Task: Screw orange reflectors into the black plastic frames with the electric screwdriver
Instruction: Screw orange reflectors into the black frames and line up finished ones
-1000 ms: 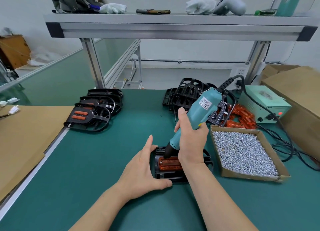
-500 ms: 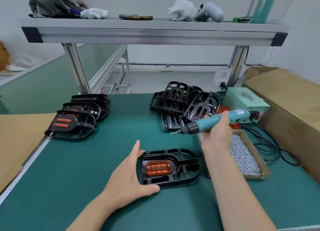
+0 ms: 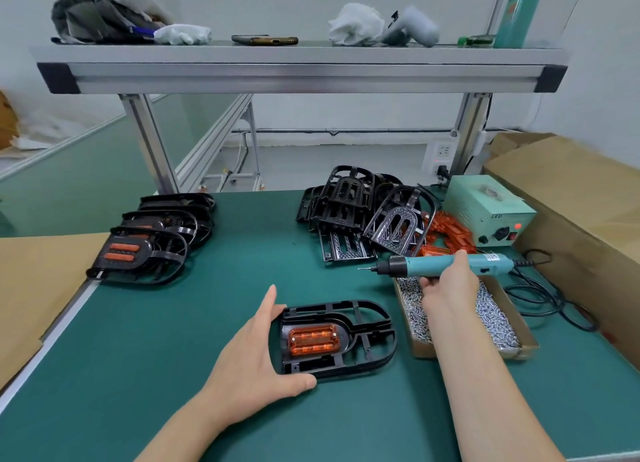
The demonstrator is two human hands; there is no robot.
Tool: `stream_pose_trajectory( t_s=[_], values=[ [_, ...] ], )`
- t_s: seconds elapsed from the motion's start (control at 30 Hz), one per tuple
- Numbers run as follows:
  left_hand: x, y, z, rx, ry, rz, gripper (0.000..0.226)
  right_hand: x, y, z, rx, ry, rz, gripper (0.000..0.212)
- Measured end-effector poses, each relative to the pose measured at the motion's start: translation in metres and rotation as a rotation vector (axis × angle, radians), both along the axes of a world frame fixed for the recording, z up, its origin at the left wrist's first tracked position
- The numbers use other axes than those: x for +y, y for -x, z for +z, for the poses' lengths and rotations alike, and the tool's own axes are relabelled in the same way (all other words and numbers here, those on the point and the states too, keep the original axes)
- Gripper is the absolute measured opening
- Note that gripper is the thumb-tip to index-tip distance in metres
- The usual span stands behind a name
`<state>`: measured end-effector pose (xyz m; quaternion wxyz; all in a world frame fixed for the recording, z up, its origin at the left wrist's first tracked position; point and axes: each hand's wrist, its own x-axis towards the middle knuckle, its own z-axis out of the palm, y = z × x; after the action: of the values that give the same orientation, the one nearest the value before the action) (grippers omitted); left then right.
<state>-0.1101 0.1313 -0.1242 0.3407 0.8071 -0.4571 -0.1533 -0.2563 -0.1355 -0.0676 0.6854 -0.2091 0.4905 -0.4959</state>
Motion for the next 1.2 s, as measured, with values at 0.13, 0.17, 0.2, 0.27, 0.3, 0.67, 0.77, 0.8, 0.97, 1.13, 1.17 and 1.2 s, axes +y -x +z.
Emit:
stream_pose_trajectory(
  t_s=[0.13, 0.17, 0.2, 0.27, 0.3, 0.67, 0.77, 0.8, 0.97, 1.13, 1.17, 1.2],
  values=[
    [0.0, 0.0, 0.0, 0.005, 0.001, 0.002, 0.141, 0.0, 0.005, 0.001, -0.081, -0.034, 0.0, 0.02],
    [0.0, 0.0, 0.0, 0.005, 0.002, 0.002, 0.141, 0.0, 0.007, 0.001, -0.102, -0.036, -0.007, 0.02],
    [0.0, 0.0, 0.0, 0.005, 0.005, 0.001, 0.142, 0.001, 0.01, 0.001, -0.122, -0.035, -0.01, 0.02],
    [0.0, 0.0, 0.0, 0.007, 0.014, -0.001, 0.142, 0.006, 0.016, 0.002, -0.163, -0.029, 0.006, 0.019],
    [0.0, 0.0, 0.0, 0.012, 0.023, 0.0, 0.141, 0.01, 0.019, 0.004, -0.19, -0.024, 0.006, 0.014],
    [0.005, -0.006, -0.006, 0.279, 0.253, 0.076, 0.128, 0.062, 0.03, 0.001, -0.266, 0.068, 0.09, 0.018],
    [0.006, -0.009, -0.006, 0.344, 0.299, 0.074, 0.121, 0.073, 0.031, -0.003, -0.048, 0.239, 0.029, 0.026],
    [0.006, -0.011, -0.006, 0.377, 0.315, 0.076, 0.121, 0.075, 0.028, -0.004, -0.014, 0.257, 0.031, 0.027],
    [0.009, -0.017, -0.004, 0.572, 0.395, 0.098, 0.131, 0.086, 0.021, -0.013, 0.208, 0.474, 0.184, 0.024],
    [0.015, -0.016, 0.001, 0.61, 0.43, 0.085, 0.124, 0.1, 0.014, -0.019, 0.627, 0.817, 0.501, 0.01],
    [0.017, -0.018, 0.004, 0.609, 0.435, 0.083, 0.125, 0.105, 0.01, -0.019, 0.729, 0.879, 0.559, 0.016],
    [0.018, -0.019, 0.007, 0.604, 0.441, 0.083, 0.124, 0.109, 0.006, -0.02, 0.802, 0.913, 0.608, 0.024]
  ],
)
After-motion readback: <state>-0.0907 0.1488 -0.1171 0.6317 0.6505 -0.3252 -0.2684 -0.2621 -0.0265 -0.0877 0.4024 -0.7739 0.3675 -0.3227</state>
